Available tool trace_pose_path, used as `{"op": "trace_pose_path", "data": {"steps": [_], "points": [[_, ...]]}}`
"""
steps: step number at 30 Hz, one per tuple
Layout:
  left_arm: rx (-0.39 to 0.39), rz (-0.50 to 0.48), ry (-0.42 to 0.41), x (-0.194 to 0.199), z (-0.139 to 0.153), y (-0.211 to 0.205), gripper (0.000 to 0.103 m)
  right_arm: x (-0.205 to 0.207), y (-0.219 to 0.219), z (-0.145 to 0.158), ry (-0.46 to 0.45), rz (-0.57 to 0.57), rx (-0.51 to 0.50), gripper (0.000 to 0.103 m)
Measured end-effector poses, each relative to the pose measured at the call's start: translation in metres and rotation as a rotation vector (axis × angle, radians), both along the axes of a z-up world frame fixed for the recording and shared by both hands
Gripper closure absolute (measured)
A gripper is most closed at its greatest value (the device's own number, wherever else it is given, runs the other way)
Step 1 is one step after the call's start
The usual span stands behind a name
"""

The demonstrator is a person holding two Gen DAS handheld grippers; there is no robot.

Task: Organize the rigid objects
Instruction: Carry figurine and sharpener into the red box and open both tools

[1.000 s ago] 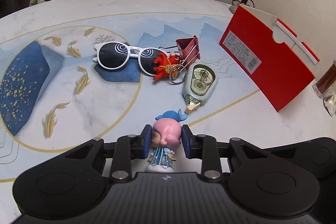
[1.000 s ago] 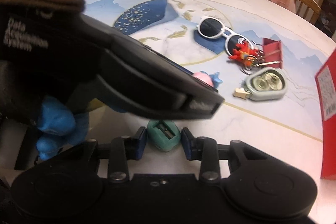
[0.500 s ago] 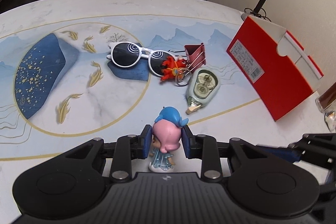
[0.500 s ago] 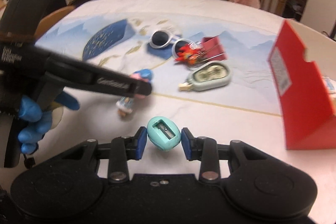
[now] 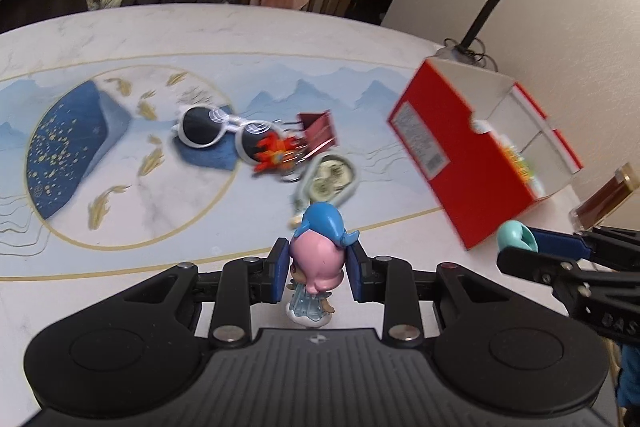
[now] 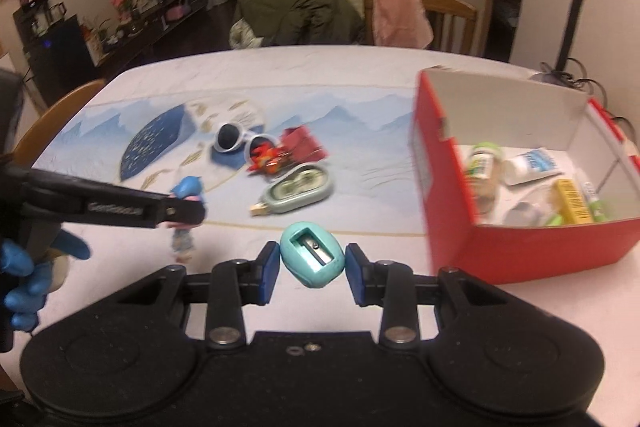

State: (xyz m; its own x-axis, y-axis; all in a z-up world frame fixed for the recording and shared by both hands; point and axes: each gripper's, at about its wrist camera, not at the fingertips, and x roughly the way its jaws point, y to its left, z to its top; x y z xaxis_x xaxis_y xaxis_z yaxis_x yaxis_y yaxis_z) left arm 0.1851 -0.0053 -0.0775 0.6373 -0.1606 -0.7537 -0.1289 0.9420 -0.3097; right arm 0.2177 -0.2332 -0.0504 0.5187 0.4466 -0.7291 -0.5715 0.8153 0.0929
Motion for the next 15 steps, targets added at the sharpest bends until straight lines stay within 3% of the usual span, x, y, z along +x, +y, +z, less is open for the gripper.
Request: {"op": "trace_pose_path", "data": {"steps": [15], "points": [[0.009,-0.112,-0.09,0.045,0.065,-0.099,0.074,0.056,-0.092,0.03,-0.088,-0.068,0.033,0.069]]}}
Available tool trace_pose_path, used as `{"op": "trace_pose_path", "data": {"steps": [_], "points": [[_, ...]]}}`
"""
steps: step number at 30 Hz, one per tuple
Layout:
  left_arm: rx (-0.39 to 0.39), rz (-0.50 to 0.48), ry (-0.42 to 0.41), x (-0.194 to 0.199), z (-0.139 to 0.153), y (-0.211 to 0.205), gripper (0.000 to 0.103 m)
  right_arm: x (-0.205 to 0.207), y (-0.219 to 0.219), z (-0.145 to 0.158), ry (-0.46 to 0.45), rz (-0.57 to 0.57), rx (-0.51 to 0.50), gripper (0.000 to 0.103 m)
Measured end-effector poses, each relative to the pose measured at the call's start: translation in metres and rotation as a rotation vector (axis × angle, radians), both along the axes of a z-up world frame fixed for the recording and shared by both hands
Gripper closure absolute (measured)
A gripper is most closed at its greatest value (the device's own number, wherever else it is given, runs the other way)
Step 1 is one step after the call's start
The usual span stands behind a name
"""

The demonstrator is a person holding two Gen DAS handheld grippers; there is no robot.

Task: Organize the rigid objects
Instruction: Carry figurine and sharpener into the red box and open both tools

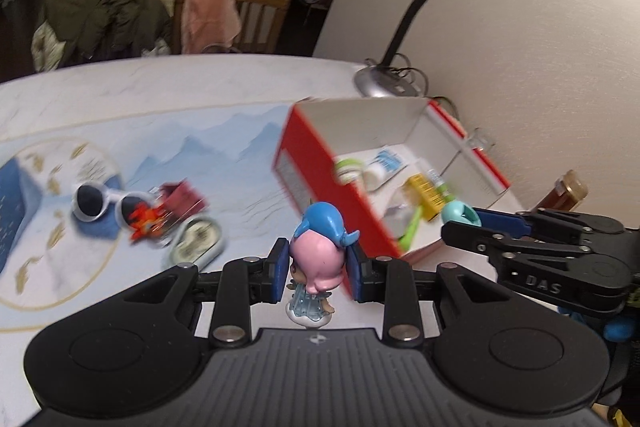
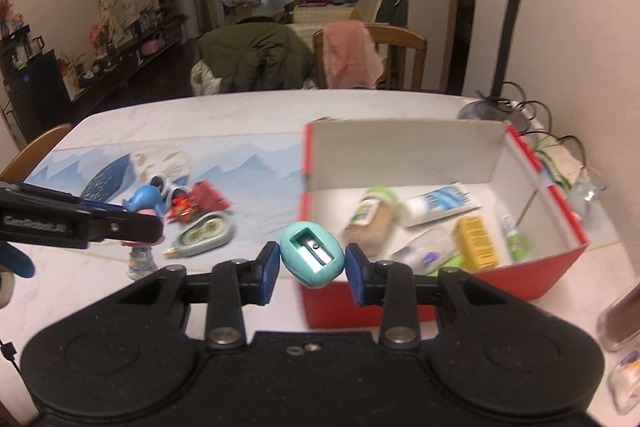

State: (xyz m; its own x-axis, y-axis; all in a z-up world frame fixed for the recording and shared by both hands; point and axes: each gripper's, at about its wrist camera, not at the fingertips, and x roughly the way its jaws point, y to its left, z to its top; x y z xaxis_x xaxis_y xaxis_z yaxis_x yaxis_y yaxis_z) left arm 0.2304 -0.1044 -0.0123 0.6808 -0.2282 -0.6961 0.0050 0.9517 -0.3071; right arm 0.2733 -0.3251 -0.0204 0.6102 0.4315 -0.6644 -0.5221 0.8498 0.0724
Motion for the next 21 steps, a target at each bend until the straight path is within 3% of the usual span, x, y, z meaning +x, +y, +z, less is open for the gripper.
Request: {"op": "trace_pose_path", "data": {"steps": [11,21], "points": [[0.029,-0.042,-0.012,0.058,0.019,-0.064,0.074,0.051,-0.058,0.001,-0.027,-0.055,-0.001,0.069],[0.104,-0.098,0.051,0.109,0.006,-0.114,0.074,0.103,-0.088,-0.012,-0.014,-0.106,-0.019,0.069]]}}
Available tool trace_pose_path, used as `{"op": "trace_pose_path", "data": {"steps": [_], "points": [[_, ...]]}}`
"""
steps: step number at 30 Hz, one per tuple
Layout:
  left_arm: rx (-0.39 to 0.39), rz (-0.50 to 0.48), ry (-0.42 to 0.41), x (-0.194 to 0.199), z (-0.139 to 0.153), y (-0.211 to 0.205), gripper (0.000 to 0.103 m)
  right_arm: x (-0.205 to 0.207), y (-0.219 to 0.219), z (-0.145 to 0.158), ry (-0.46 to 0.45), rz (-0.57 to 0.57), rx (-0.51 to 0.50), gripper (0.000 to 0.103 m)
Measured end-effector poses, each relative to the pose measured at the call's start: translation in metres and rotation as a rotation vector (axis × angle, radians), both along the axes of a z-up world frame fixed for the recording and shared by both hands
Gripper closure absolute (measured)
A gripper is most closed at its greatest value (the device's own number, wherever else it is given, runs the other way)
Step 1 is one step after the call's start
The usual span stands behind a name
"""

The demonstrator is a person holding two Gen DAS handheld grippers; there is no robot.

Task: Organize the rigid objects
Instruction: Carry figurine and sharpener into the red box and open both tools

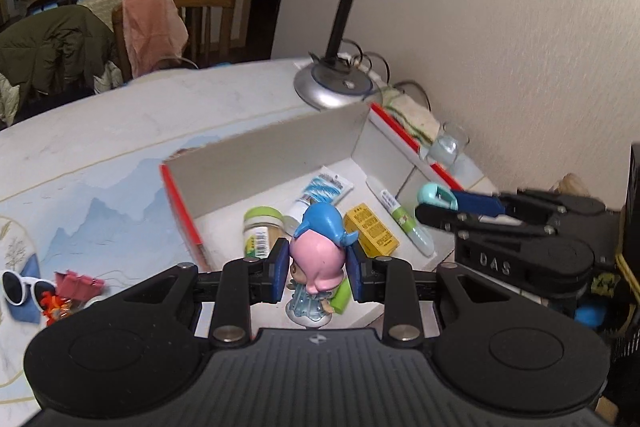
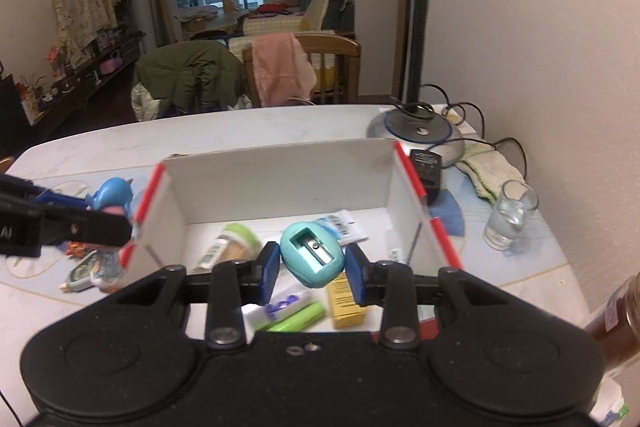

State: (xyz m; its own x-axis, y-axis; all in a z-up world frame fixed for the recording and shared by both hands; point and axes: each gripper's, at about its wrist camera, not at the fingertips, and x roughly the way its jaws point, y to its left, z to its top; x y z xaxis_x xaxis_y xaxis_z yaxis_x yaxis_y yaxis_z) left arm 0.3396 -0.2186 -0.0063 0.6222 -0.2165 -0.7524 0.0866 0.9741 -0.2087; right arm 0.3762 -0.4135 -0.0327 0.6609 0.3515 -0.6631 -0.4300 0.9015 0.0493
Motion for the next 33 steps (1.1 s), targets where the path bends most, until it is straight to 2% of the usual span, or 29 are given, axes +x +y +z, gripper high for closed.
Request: {"op": "trace_pose_path", "data": {"steps": [9,16,26,33], "points": [[0.091,-0.021,0.111,0.035,-0.039,-0.027,0.074,0.044,-0.005,-0.03,0.063,-0.01,-0.032,0.069],[0.137,-0.015,0.199,0.056,-0.072,-0.033,0.074,0.061,0.007,-0.055,0.111,0.024,-0.076,0.069],[0.155,-0.007,0.251,0.074,-0.092,-0.038,0.074,0.063,0.017,-0.07,0.144,0.099,-0.098,0.069],[0.155,-0.015,0.288,0.081,-0.103,-0.041,0.074,0.064,0.018,-0.078,0.17,0.112,-0.118,0.069]]}}
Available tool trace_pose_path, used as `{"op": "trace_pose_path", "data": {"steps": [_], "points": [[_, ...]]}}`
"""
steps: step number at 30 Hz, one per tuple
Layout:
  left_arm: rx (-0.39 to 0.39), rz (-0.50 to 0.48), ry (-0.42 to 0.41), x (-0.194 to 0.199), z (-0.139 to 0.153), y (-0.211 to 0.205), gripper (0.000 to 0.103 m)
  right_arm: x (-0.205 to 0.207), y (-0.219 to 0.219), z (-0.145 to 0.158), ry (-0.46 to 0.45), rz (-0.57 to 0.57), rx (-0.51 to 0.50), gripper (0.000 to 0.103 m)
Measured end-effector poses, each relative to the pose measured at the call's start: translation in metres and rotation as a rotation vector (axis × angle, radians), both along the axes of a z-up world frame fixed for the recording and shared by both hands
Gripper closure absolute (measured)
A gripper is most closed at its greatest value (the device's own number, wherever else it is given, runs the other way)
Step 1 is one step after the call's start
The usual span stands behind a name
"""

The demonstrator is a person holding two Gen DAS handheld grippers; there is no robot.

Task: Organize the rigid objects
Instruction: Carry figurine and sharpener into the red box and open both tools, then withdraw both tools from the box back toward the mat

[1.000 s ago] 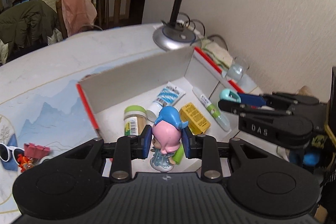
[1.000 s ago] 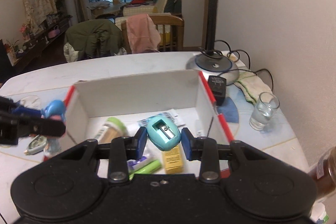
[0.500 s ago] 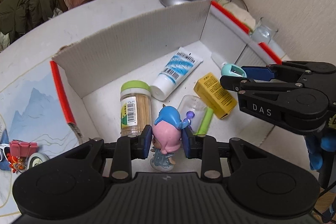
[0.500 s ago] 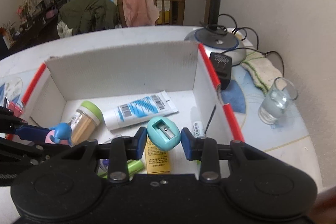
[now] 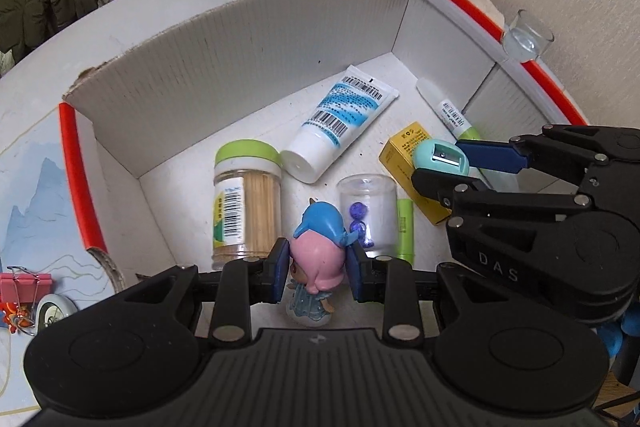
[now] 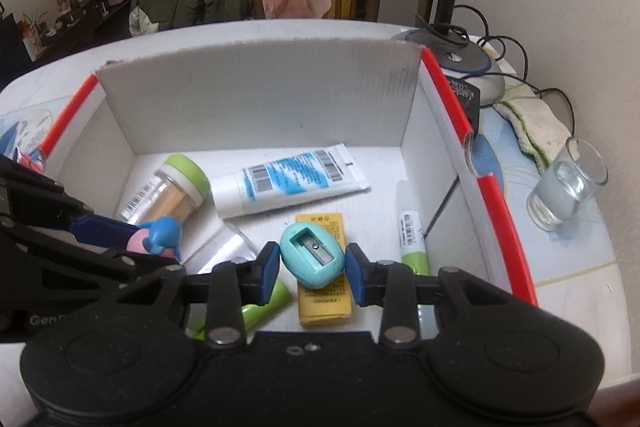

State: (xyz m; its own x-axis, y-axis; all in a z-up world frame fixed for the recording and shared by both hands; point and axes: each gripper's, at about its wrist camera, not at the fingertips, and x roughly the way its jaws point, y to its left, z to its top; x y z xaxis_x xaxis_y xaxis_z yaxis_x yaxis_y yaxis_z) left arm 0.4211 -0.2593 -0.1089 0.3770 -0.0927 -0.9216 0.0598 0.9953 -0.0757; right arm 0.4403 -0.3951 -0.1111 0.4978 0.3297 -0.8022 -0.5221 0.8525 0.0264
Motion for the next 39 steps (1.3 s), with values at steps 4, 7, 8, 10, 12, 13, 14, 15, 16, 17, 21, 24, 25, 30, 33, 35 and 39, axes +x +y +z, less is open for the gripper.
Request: {"op": "trace_pose_path", "data": {"steps": [4,7,8,10,12,13,14,15,16,17,21,24,25,30,33,35,39], "points": [[0.0,0.002,0.026,0.001,-0.007,-0.001,0.074,0.0,-0.002,-0.002,0.013,-0.005,0.001,0.068],[-0.001,0.006,0.035,0.002,-0.011,-0.001,0.074,-0.001,-0.002,-0.002,0.017,-0.004,0.0,0.068],[-0.003,0.005,0.041,0.002,-0.012,0.0,0.074,-0.001,-0.002,-0.002,0.021,-0.003,0.0,0.068],[-0.005,0.008,0.047,0.002,-0.013,0.0,0.074,-0.001,-0.001,-0.002,0.023,-0.003,-0.004,0.067],[-0.009,0.009,0.057,0.001,-0.014,0.001,0.074,-0.001,-0.001,-0.002,0.027,-0.003,-0.009,0.066],[-0.013,0.01,0.056,0.001,-0.013,0.002,0.074,-0.001,-0.001,-0.003,0.032,-0.003,-0.009,0.065],[-0.014,0.013,0.052,0.0,-0.012,0.002,0.074,-0.002,-0.001,-0.003,0.04,0.0,-0.009,0.064],[-0.013,0.013,0.048,-0.001,-0.011,0.001,0.073,-0.002,-0.001,-0.003,0.04,0.0,-0.011,0.061],[-0.012,0.013,0.049,-0.001,-0.01,0.001,0.071,-0.003,-0.001,-0.003,0.041,-0.001,-0.012,0.059],[-0.013,0.012,0.048,-0.002,-0.008,0.001,0.07,-0.003,-0.002,-0.003,0.045,-0.001,-0.009,0.057],[-0.017,0.016,0.023,-0.008,0.0,0.001,0.058,-0.008,-0.004,0.002,0.035,-0.009,-0.009,0.057],[-0.043,0.019,0.005,-0.014,0.006,0.003,0.056,-0.012,-0.008,0.009,0.03,-0.02,0.007,0.056],[-0.047,0.017,-0.002,-0.017,0.009,0.003,0.056,-0.013,-0.009,0.011,0.027,-0.023,0.011,0.056],[-0.08,0.015,-0.045,-0.03,0.023,0.006,0.056,-0.024,-0.013,0.027,0.01,-0.027,0.029,0.056],[-0.102,0.017,-0.084,-0.04,0.035,0.01,0.056,-0.031,-0.015,0.038,-0.004,-0.029,0.051,0.054],[-0.11,0.023,-0.109,-0.046,0.043,0.013,0.055,-0.035,-0.016,0.046,-0.01,-0.031,0.062,0.051],[-0.121,0.025,-0.153,-0.062,0.058,0.018,0.055,-0.045,-0.016,0.059,-0.026,-0.037,0.085,0.045]]}}
